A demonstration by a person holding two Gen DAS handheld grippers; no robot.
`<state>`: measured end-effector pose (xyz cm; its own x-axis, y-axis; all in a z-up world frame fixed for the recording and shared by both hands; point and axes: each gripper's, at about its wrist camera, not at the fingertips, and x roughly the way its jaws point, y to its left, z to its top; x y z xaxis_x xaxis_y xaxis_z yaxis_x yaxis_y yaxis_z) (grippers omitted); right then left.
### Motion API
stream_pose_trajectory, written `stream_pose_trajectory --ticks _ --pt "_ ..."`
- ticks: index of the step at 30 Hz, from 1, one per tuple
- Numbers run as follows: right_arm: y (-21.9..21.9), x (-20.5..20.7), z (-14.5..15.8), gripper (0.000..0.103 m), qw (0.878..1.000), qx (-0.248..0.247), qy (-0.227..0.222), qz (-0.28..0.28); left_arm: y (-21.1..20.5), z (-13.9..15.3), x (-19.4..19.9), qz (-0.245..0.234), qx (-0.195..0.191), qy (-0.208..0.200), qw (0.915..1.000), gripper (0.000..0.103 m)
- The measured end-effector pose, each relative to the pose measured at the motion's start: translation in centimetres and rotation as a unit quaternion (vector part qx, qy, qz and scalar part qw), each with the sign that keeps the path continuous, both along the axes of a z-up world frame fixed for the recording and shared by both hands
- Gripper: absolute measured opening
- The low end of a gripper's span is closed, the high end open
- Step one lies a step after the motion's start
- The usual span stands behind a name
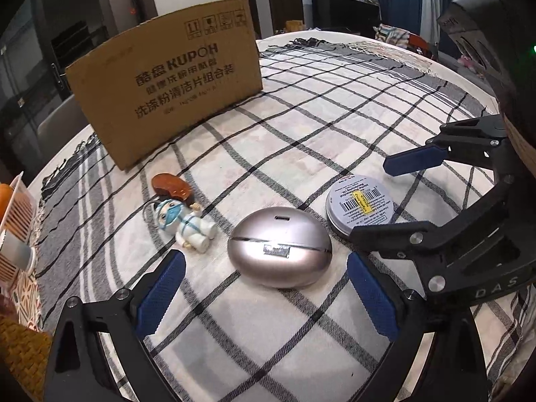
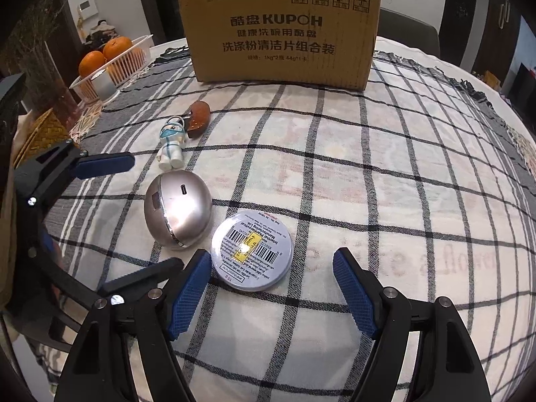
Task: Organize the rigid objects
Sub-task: 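Close the left tool on the silver egg case while the right tool grasps the white tin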
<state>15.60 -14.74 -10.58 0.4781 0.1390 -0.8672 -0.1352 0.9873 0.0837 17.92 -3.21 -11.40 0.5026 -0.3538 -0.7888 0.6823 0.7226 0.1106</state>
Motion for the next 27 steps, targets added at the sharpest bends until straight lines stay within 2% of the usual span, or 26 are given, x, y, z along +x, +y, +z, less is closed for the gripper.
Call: stream_pose_trajectory --ticks 5,8,9,11,15,21,27 --pt "-0.3 0.2 -0.2 0.073 1.000 0.016 0.001 -0.001 -0.8 -0.4 0.4 -0.007 0.003 0.001 1.0000 0.096" --pt "-0.4 0.3 -0.2 0.065 1.000 0.022 0.000 0.002 -1.2 -0.7 0.7 -0.011 0.006 0.003 0.9999 0.089" --pt "-0.3 0.4 -0.3 0.061 1.000 0.026 0.002 0.005 -1.2 -0.8 0.8 -0.012 0.008 0.005 0.9999 0.085" --pt "-0.2 0.5 -0.3 0.057 0.999 0.031 0.004 0.008 -1.2 -0.9 0.9 -0.011 0.005 0.006 0.9999 0.082" --pt "-0.2 0.7 -0.3 0.053 0.999 0.036 0.002 0.006 -1.0 -0.8 1.0 -0.009 -0.006 0.014 0.9998 0.065" --pt "-0.4 0.3 -0.3 0.053 0.999 0.033 -0.002 0.000 -0.6 -0.7 0.6 0.028 -0.003 0.013 0.9995 0.065" --pt "-0.8 0.0 0.1 0.052 0.999 0.039 -0.010 -0.006 0.6 -0.4 0.1 0.101 -0.029 0.041 0.9936 0.065"
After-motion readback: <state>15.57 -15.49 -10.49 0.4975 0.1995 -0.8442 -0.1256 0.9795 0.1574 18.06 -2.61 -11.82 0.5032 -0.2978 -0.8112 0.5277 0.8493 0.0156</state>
